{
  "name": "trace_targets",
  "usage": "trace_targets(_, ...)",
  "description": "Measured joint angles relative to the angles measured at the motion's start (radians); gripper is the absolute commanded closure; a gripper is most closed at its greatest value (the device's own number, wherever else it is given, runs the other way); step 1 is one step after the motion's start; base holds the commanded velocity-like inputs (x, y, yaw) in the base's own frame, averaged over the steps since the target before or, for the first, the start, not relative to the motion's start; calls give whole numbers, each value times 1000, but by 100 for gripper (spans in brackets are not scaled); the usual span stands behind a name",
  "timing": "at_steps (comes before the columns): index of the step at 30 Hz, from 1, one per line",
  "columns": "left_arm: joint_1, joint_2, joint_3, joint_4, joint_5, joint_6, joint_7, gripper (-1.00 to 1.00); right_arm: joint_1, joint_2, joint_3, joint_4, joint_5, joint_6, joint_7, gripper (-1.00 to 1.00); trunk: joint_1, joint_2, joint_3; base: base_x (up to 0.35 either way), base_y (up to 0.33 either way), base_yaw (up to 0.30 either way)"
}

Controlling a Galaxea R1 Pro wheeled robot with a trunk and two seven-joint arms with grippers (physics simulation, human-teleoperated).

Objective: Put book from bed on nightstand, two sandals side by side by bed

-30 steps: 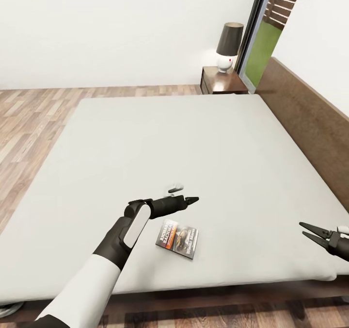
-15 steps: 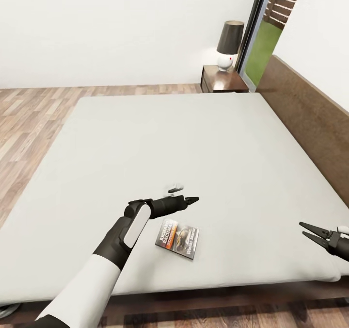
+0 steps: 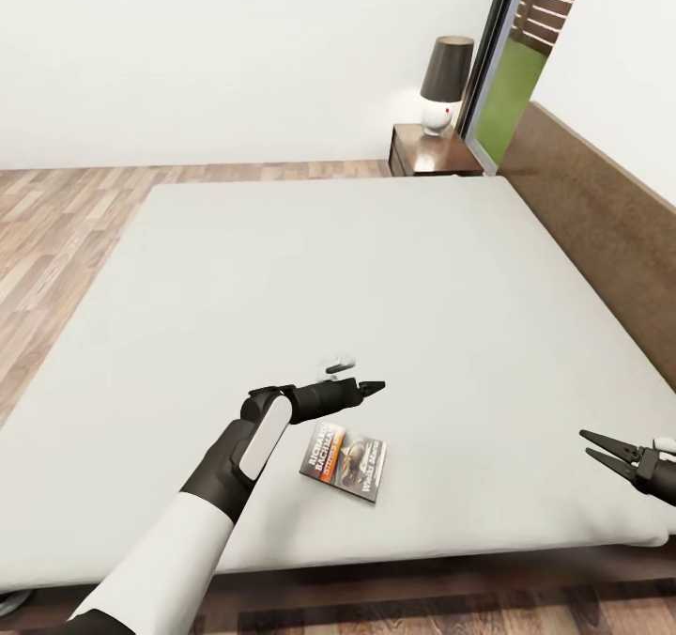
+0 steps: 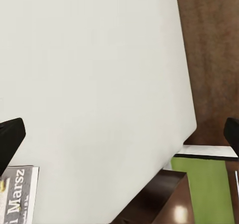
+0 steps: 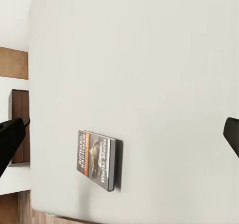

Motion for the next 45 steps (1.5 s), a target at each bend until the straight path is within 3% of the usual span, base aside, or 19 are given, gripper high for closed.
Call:
trace_targets(22,0,0,0,0,0,0,0,-100,0,0,0,0,0,-1,0,-100,84,-154,-69,0,0,0)
trace_targets(31,0,0,0,0,0,0,-2,-100,0,0,0,0,0,0,0,-100,84,-154,-69,0,0,0)
trace_targets(45,1,0,0,0,0,0,-2,-100,0,0,0,0,0,-1,0,-100,138,-252,-113,0,0,0)
